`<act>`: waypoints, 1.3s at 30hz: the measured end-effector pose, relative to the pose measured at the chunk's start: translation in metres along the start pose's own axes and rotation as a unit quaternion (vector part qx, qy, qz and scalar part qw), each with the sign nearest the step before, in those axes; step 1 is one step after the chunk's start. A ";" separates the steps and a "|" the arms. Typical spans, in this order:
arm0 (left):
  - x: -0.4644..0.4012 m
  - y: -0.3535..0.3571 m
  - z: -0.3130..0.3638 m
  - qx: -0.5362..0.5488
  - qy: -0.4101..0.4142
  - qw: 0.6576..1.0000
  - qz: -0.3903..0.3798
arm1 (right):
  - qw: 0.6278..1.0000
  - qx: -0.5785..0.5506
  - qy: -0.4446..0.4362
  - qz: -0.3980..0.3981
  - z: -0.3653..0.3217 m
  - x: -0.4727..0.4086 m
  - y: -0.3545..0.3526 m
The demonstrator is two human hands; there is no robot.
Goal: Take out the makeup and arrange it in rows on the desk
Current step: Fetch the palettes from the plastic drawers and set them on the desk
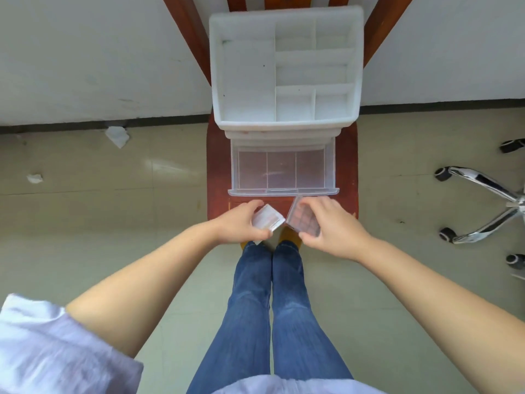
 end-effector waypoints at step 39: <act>0.158 0.034 -0.014 0.000 -0.182 0.922 0.341 | 0.942 0.254 -0.216 -0.025 -0.126 0.010 0.004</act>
Point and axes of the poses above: each hand's wrist, its own x-axis away from the middle knuckle, its own y-axis out of the palm, z = x × y, the point moved 1 cm from there along -x, towards the middle knuckle, and after that the axes turned 6 degrees about -x, right-handed, at the moved point
